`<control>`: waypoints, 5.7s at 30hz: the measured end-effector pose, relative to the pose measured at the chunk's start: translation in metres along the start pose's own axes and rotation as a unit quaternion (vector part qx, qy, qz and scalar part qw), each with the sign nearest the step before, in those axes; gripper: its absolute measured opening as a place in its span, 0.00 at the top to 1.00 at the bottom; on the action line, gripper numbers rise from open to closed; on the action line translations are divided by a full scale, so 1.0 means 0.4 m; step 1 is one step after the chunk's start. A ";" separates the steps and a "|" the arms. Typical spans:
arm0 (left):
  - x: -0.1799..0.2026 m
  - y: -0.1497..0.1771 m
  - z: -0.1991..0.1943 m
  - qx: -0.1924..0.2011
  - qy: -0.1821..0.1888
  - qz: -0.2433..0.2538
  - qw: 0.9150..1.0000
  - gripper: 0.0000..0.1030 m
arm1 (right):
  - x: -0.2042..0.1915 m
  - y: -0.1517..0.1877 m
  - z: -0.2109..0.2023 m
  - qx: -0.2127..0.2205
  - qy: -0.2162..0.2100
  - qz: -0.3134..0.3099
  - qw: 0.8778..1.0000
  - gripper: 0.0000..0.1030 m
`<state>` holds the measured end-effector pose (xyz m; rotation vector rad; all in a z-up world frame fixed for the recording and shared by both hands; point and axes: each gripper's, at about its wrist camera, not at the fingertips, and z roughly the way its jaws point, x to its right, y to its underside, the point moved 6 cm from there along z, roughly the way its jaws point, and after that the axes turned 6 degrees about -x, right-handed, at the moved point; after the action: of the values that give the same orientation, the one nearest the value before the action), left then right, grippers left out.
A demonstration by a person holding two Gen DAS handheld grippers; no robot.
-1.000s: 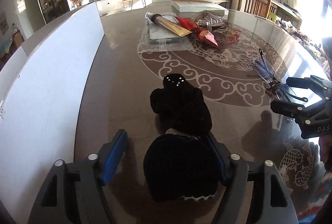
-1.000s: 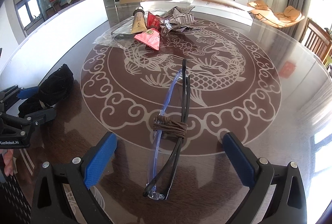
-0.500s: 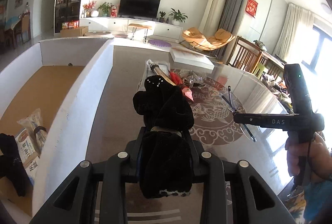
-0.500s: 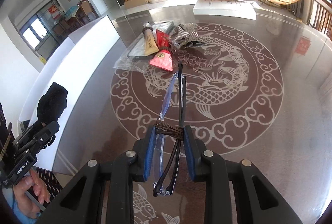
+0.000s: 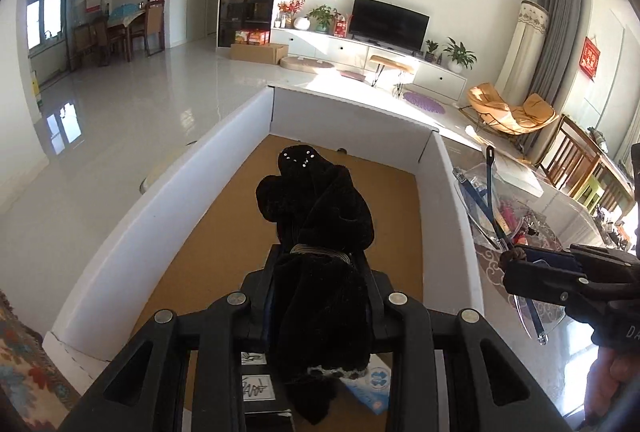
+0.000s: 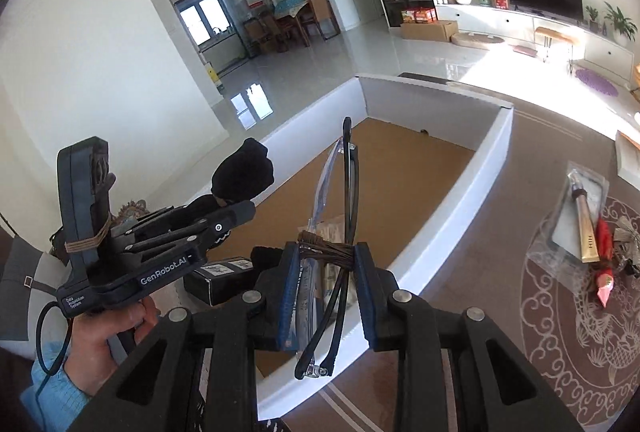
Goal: Organize objects
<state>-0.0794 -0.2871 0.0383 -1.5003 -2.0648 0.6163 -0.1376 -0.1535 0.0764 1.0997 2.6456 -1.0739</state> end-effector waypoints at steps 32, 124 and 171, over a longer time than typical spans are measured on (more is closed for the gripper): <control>0.784 0.371 0.110 -0.045 0.116 0.195 0.973 0.00 | 0.738 0.618 -0.308 -0.020 0.344 0.119 0.931 0.02; 0.668 0.303 0.328 -0.093 0.015 0.146 0.985 0.00 | 0.751 0.629 -0.305 -0.016 0.308 0.177 0.935 0.00; 0.672 0.302 0.332 -0.093 0.015 0.143 0.985 0.00 | 0.859 0.125 -0.023 -0.042 0.254 0.155 0.954 0.37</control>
<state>-0.1462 -0.0039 -0.1024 -1.9225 -1.9435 0.5129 -0.3572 0.0807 -0.0564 1.9084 2.6873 -0.6787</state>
